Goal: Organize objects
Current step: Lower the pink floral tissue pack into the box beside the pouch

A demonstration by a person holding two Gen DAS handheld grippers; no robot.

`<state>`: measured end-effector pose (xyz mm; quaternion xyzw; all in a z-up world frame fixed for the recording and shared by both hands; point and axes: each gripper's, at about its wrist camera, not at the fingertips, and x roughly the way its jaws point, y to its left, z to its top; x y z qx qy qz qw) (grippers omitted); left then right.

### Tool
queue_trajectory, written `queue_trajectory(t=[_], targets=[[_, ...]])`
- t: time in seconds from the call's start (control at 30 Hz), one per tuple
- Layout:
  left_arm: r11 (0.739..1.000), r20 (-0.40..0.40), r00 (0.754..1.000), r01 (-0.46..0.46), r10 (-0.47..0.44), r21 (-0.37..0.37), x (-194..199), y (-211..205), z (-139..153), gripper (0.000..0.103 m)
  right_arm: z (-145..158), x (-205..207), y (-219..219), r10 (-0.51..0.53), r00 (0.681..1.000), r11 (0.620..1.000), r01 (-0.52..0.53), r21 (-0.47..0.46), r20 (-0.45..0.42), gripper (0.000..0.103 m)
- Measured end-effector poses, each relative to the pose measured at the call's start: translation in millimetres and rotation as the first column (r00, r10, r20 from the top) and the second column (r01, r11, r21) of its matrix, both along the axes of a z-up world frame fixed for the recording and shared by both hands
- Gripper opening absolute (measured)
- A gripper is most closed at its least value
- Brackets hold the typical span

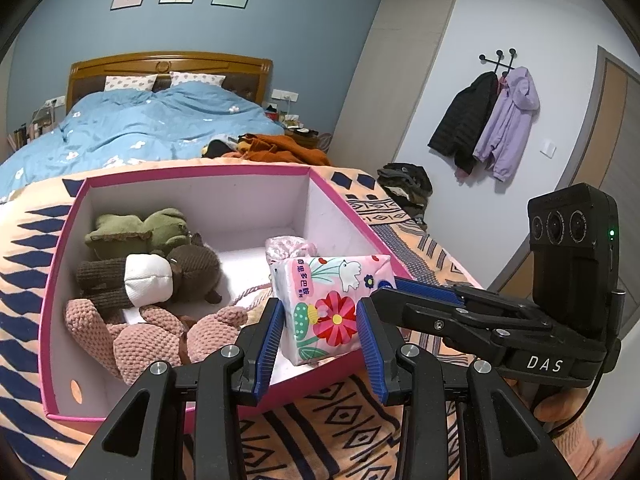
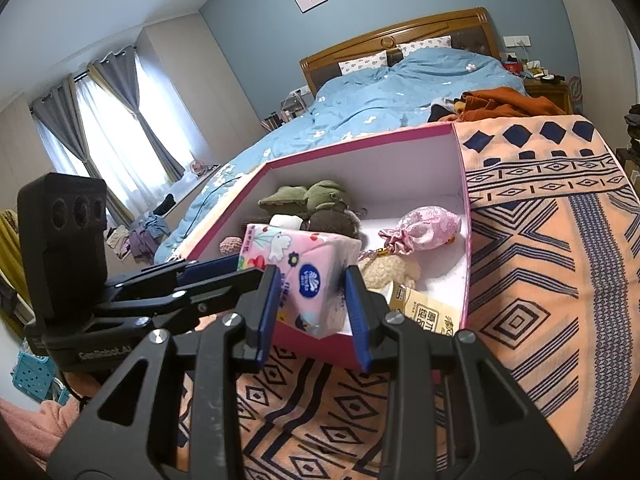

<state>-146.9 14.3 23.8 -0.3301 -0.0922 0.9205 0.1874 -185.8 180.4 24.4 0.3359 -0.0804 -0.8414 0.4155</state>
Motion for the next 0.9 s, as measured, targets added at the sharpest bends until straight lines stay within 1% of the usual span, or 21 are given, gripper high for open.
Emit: queue_trajectory(t=[0.63, 0.9], targets=[[1.0, 0.051, 0.998, -0.025, 0.025, -0.005, -12, -6, -14, 0.037, -12, -11, -11, 0.003, 1.0, 1.0, -0.003, 0.029, 0.028, 0.036], [0.999, 0.069, 0.997, -0.035, 0.036, -0.015, -17, -8, -20, 0.037, -13, -13, -19, 0.004, 1.0, 0.998, -0.005, 0.065, 0.012, 0.037]])
